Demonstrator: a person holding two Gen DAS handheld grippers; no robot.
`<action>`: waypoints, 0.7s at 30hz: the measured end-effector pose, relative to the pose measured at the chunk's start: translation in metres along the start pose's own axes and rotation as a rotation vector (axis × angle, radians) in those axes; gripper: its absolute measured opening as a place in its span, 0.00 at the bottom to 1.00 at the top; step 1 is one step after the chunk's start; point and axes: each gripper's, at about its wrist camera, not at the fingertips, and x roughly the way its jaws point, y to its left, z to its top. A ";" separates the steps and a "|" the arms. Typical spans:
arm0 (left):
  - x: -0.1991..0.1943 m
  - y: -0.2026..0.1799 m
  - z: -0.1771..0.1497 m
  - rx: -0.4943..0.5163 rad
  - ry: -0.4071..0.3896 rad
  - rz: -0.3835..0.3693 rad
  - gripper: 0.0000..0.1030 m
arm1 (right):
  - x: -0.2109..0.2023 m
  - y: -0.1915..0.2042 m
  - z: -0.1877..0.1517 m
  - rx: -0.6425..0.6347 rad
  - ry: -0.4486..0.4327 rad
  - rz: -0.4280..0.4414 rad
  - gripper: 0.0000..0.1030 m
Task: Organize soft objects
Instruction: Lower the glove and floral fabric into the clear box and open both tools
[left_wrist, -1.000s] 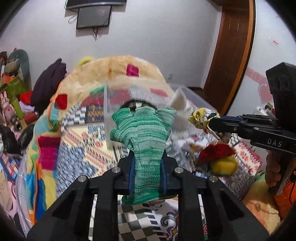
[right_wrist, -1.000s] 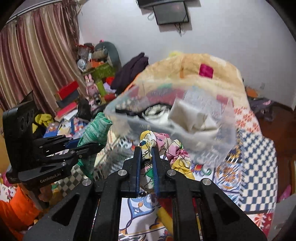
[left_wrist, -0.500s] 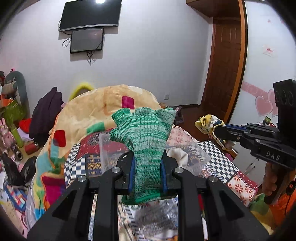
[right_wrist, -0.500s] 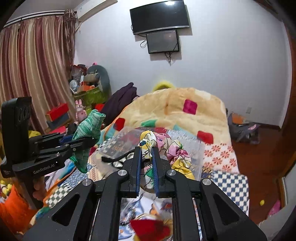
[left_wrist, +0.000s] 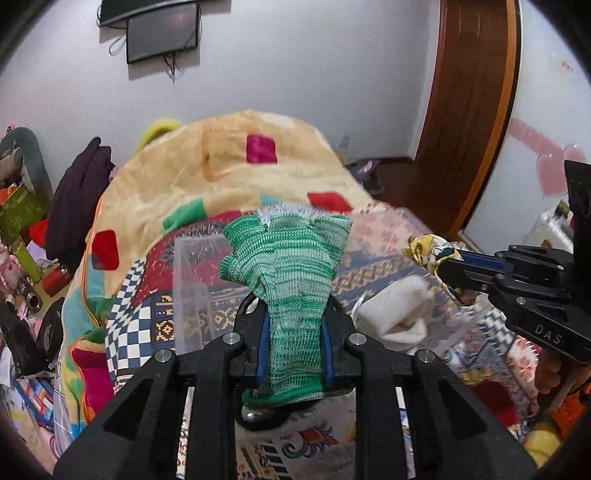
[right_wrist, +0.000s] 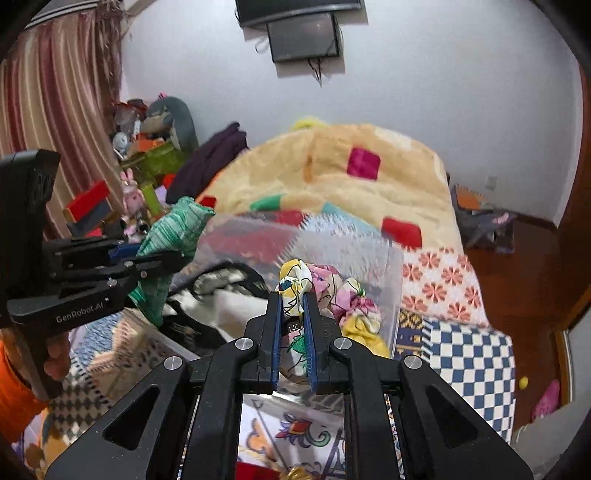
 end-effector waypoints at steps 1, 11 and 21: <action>0.007 0.001 0.000 -0.001 0.016 -0.002 0.21 | 0.004 -0.002 -0.002 0.004 0.011 0.000 0.10; 0.028 -0.002 -0.007 -0.011 0.066 0.007 0.32 | 0.018 0.000 -0.007 0.014 0.074 0.001 0.33; -0.019 -0.008 -0.006 -0.016 -0.023 0.005 0.66 | -0.008 0.004 -0.001 0.009 0.014 -0.039 0.71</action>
